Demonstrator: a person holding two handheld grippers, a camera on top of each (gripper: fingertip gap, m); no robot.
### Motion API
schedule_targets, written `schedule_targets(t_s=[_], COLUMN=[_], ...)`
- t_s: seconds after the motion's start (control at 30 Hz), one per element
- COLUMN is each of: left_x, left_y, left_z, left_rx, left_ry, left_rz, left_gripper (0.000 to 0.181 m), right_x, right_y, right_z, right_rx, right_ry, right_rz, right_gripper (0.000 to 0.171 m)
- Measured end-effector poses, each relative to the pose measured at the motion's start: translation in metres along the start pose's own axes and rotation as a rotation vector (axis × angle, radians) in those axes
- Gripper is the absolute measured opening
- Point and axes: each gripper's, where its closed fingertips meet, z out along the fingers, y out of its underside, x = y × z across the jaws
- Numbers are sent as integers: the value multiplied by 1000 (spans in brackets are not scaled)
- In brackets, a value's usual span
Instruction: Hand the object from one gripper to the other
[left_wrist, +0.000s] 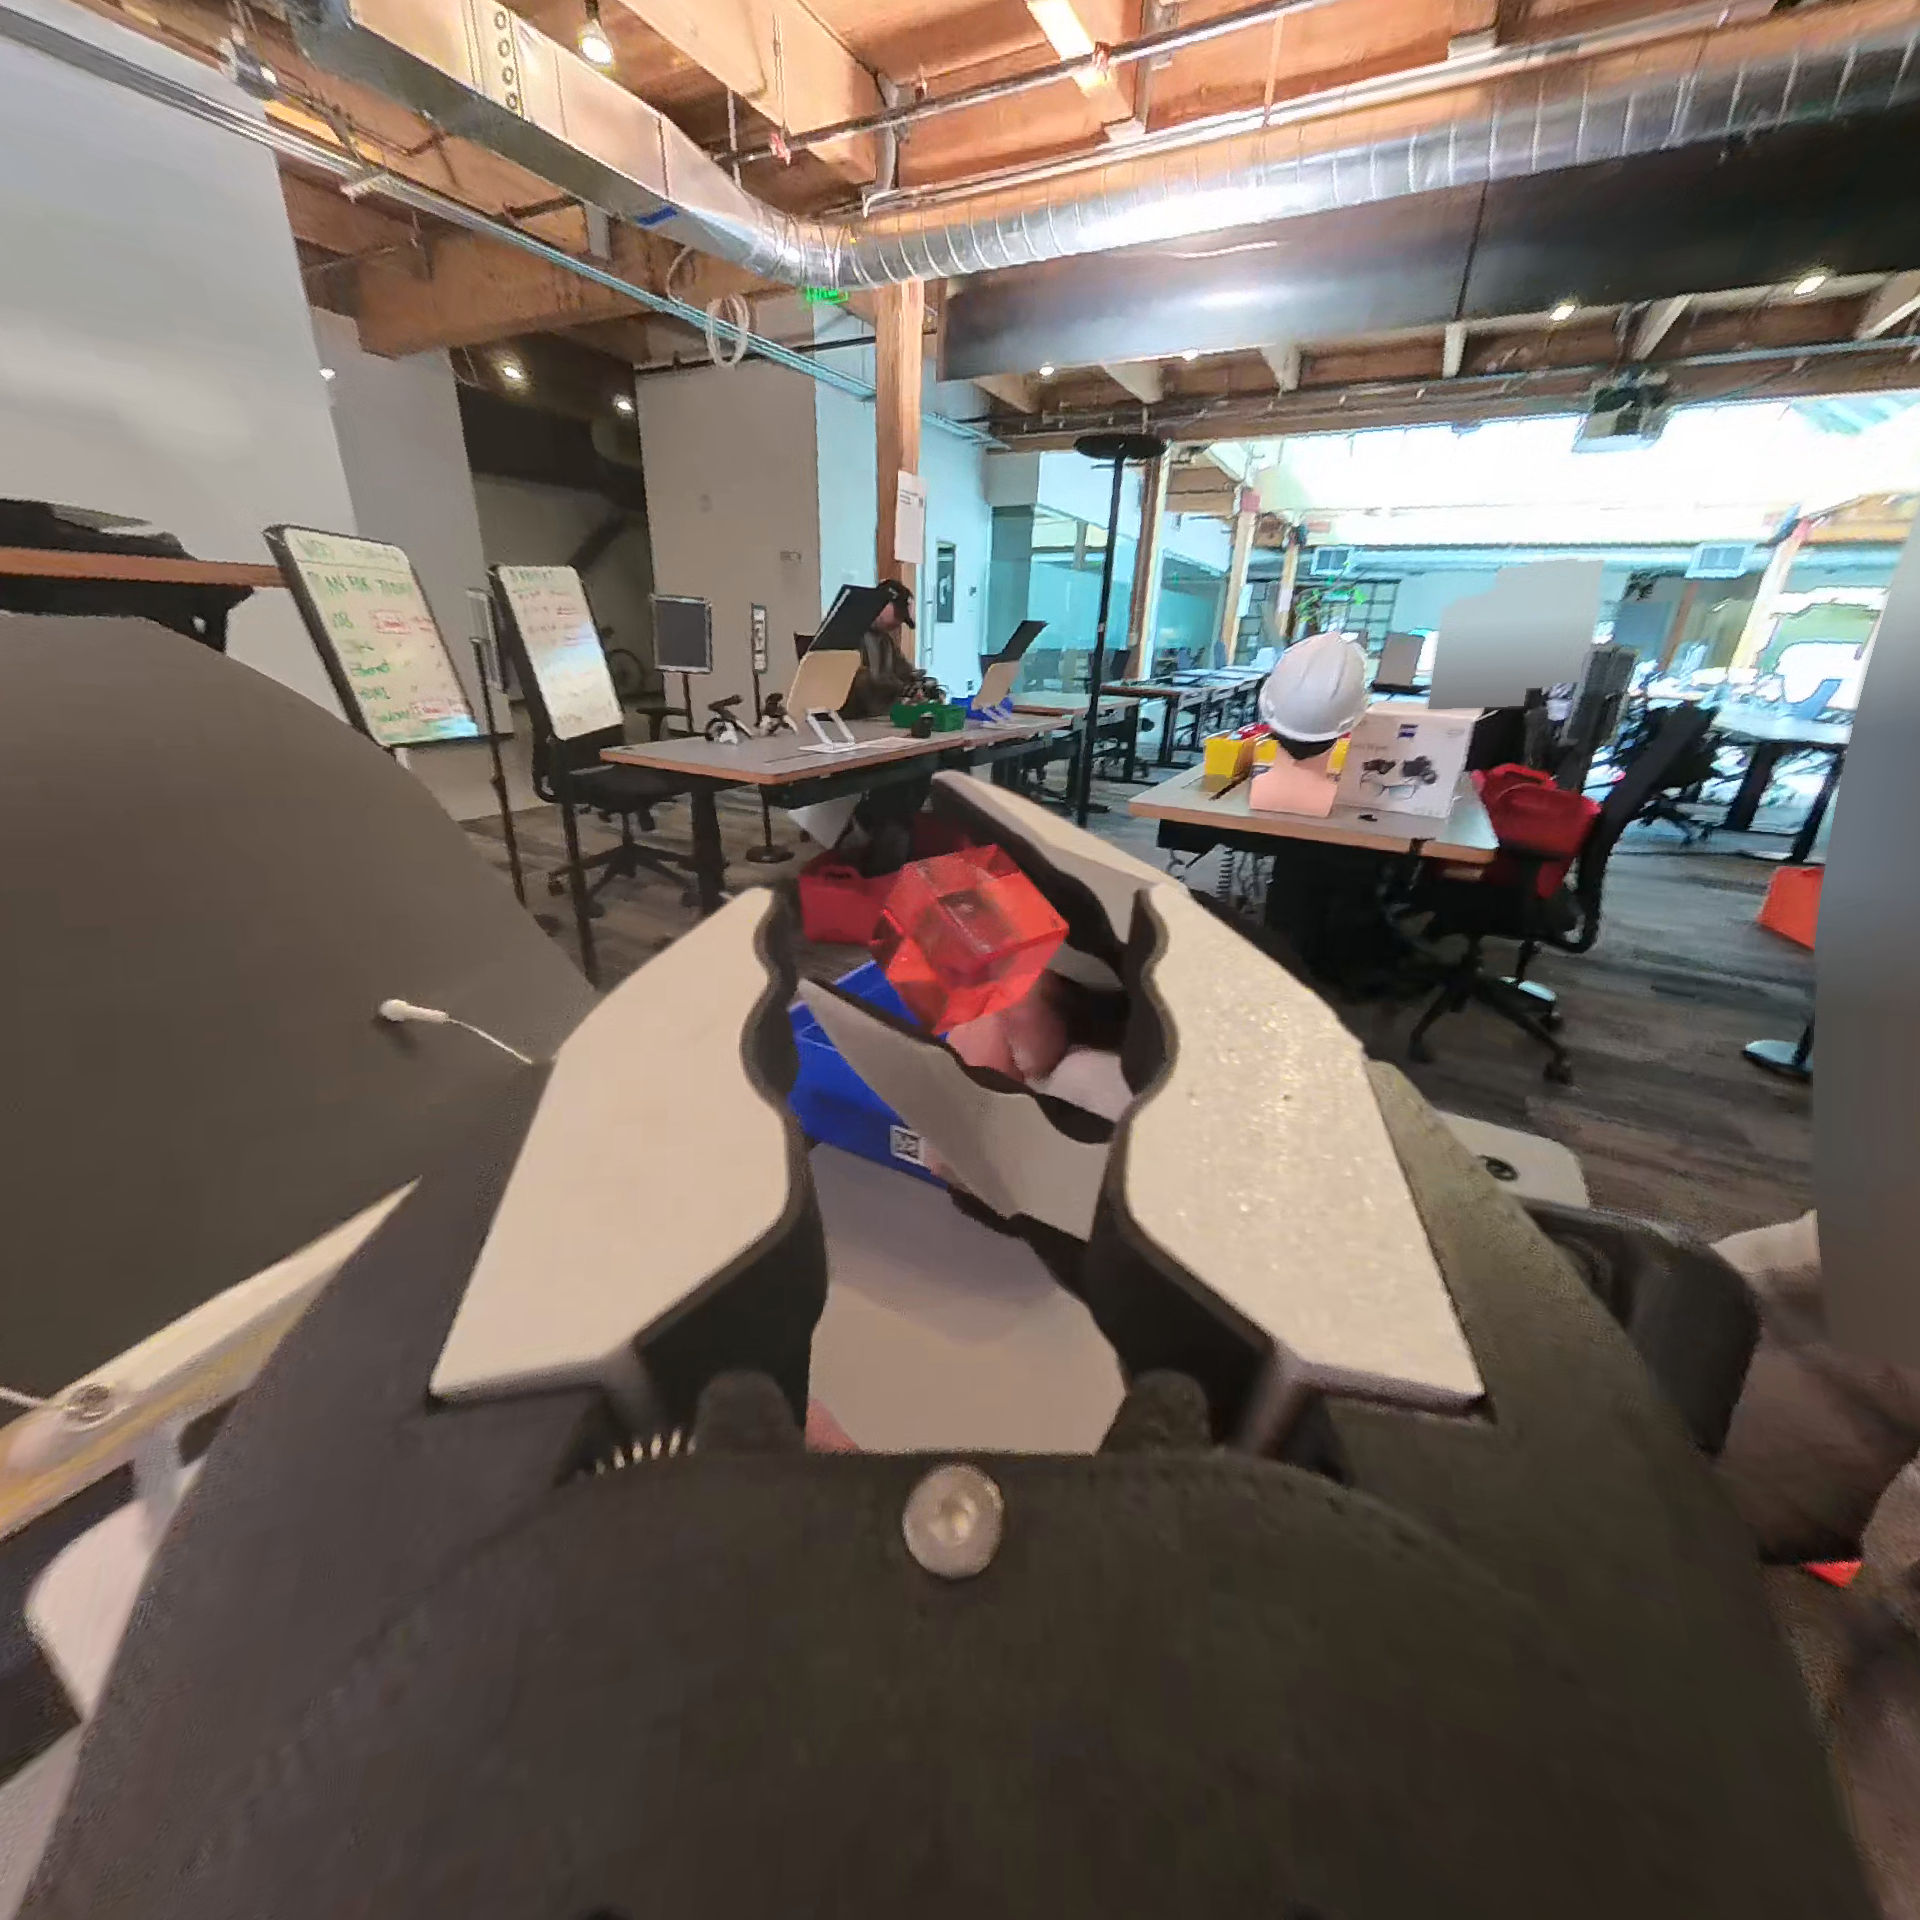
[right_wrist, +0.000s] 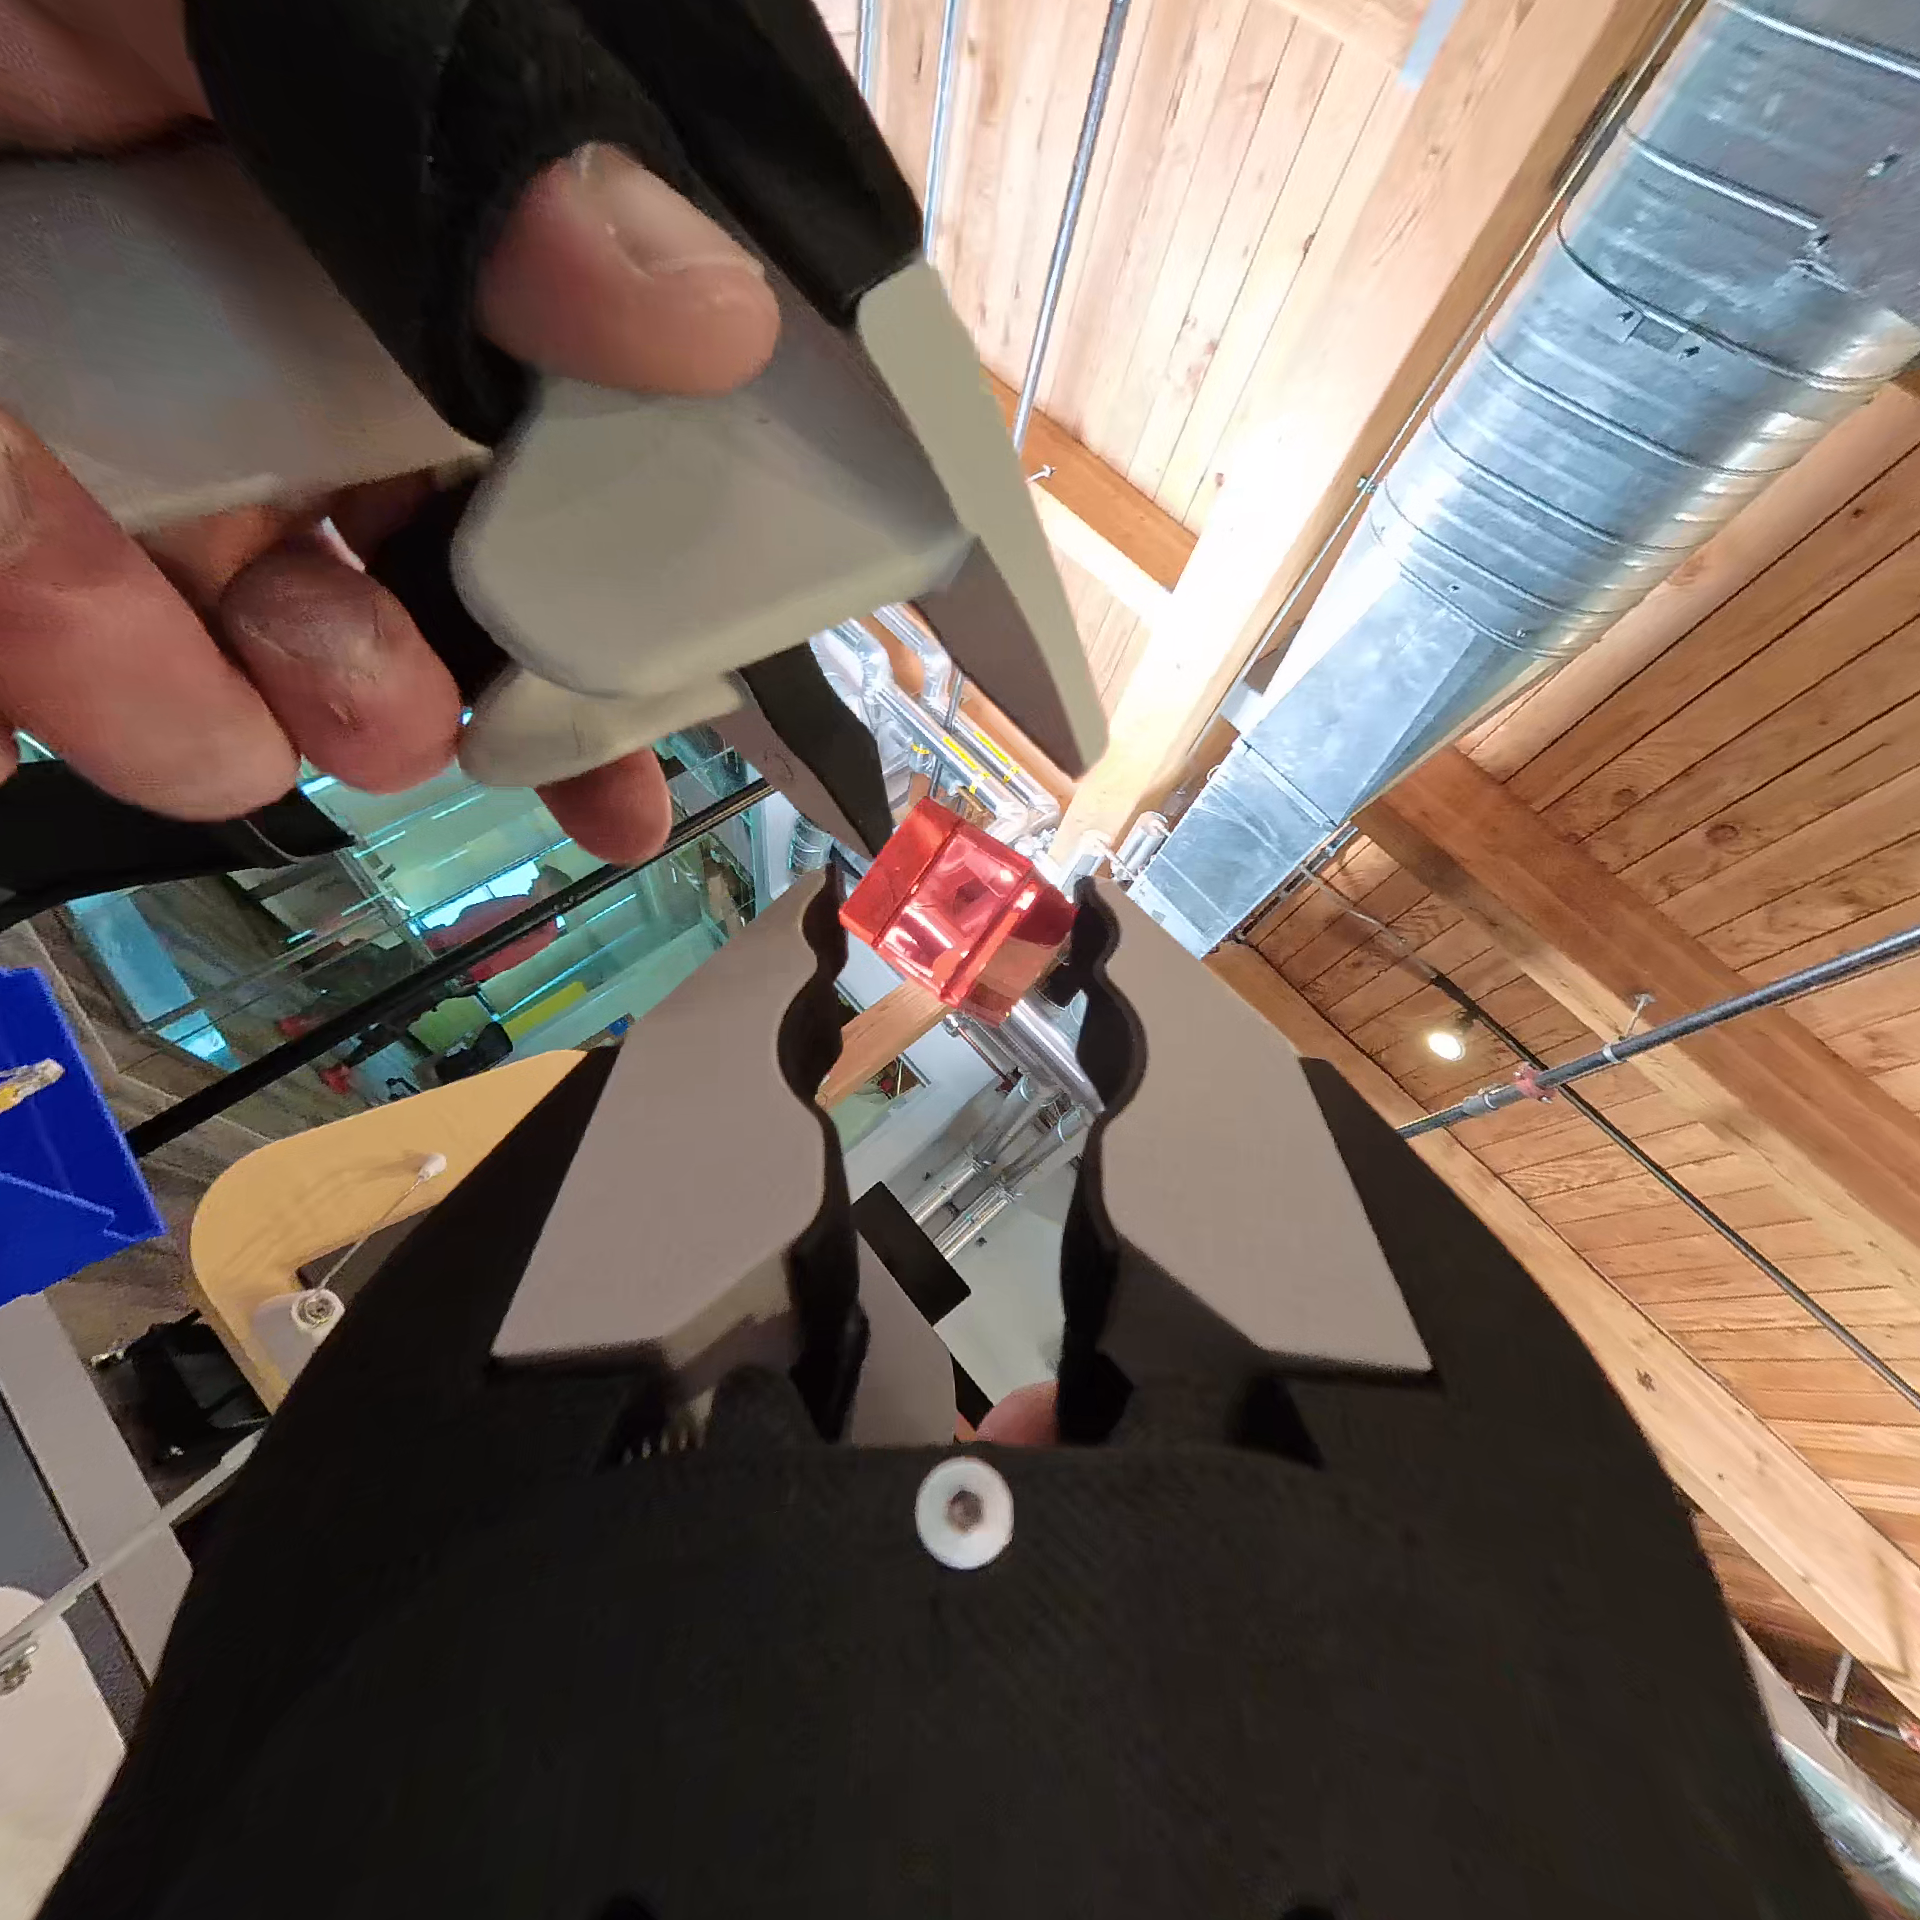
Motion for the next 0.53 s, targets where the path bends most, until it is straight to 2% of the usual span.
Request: schedule_targets(t_s=[0.17, 0.27, 0.3, 0.37, 0.53], left_x=[3, 3, 6, 13, 3], left_y=[7, 8, 10, 15, 25], left_z=[7, 8, 8, 6, -10], left_rx=[16, -11, -45, -144, -440], left_ry=[32, 45, 79, 160, 169], left_rz=[-117, -106, -115, -150, 26], left_gripper=[66, 61, 57, 60, 68], right_x=[-6, -9, -10, -14, -25], right_y=[-10, -14, -14, -15, -15], right_z=[-2, -3, -3, -4, -4], right_rx=[28, 52, 57, 74, 96], right_ry=[3, -5, -10, -28, -113], right_rz=[-34, -66, -71, -78, -83], right_gripper=[41, 41, 41, 40, 41])
